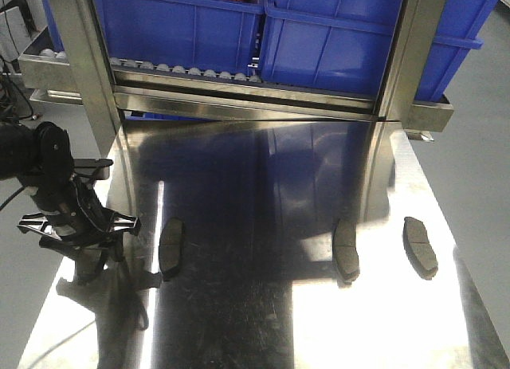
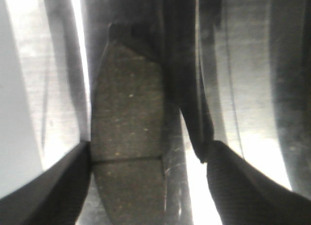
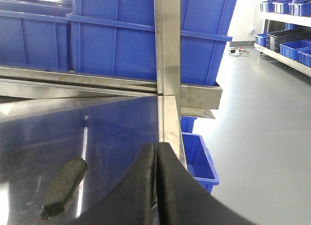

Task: Move and align brake pads A on conveyor
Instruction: 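Grasp the brake pad nearest the left gripper and lift it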

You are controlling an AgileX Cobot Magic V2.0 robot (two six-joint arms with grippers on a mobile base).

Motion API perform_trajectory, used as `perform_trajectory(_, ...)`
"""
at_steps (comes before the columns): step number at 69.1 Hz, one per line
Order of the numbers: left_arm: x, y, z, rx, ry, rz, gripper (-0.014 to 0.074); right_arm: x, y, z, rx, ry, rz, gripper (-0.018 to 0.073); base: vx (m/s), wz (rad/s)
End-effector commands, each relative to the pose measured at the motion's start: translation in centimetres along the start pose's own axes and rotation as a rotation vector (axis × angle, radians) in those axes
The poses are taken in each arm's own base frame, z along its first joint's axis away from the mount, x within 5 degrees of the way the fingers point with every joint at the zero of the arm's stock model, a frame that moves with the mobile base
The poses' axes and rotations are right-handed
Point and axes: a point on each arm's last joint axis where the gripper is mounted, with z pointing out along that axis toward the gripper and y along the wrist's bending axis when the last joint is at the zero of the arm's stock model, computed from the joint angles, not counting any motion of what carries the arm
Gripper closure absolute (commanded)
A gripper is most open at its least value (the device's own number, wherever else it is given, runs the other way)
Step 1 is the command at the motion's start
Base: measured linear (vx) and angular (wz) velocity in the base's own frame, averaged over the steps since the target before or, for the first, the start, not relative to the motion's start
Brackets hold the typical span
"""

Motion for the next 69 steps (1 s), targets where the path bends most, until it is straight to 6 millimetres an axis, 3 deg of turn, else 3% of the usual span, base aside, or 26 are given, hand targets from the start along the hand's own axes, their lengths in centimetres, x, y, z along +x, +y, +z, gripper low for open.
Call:
perform_trajectory(1,-0.3,-0.4,-1.6,0.017,-0.041,-0.012,0.0183,-0.7,0.0,-0.1,-0.002,-0.093,-0.011,0.0569,0.0,0.0)
perform_trajectory(12,-0.4,-0.4,-1.2,0.015,-0.033,-0.013,0.0316,-0.7,0.0,-0.1,-0.002,-0.093,-0.011,0.0569,0.0,0.0)
perform_trajectory(27,-0.7,-0.2,-1.5,0.0,-0.074,0.002,0.0606,-0.7,0.0,-0.1,-0.002,-0.093,-0.011,0.0569,0.0,0.0)
perform_trajectory(45,1.0,-0.7,-3.8,0.019,-0.259,0.031,0.0603,-0.7,0.0,-0.1,-0.002,-0.093,-0.011,0.0569,0.0,0.0)
perform_trajectory(69,7.8,0.1,-8.5,0.071,-0.584,0.042,0.0602,-0.7,0.0,-0.1,-0.002,-0.093,-0.011,0.0569,0.0,0.0)
